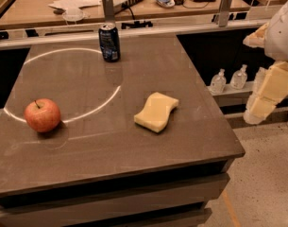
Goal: Move pepsi can near apple
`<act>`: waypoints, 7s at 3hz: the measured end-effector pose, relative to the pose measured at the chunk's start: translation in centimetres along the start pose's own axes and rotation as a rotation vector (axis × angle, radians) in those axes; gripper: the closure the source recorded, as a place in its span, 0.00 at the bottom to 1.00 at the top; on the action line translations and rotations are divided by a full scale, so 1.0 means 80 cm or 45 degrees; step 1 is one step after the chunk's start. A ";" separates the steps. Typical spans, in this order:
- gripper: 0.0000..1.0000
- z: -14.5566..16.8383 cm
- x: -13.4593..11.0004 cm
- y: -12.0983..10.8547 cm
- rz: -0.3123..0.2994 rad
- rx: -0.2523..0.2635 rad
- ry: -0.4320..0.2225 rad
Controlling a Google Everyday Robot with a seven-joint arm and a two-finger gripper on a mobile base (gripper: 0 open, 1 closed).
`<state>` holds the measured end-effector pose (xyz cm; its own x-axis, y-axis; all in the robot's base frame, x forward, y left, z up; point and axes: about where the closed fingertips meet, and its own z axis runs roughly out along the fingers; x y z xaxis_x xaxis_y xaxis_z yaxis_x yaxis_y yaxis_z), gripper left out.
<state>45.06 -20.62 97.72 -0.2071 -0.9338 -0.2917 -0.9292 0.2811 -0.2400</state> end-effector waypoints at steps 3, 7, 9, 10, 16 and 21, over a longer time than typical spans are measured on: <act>0.00 0.077 -0.133 -0.096 -0.017 0.038 -0.839; 0.00 0.183 -0.157 -0.187 0.353 0.180 -1.205; 0.00 0.228 -0.244 -0.267 0.291 0.149 -1.289; 0.00 0.258 -0.305 -0.270 0.253 0.044 -1.273; 1.00 0.264 -0.387 -0.264 0.082 -0.190 -1.288; 1.00 0.175 -0.416 -0.112 0.011 -0.275 -1.419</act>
Offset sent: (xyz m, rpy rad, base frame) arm 0.1126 0.0810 -0.0020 0.7209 -0.2230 0.1683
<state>64.59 11.06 96.59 0.0740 -0.1848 -0.9800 -0.9847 0.1417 -0.1011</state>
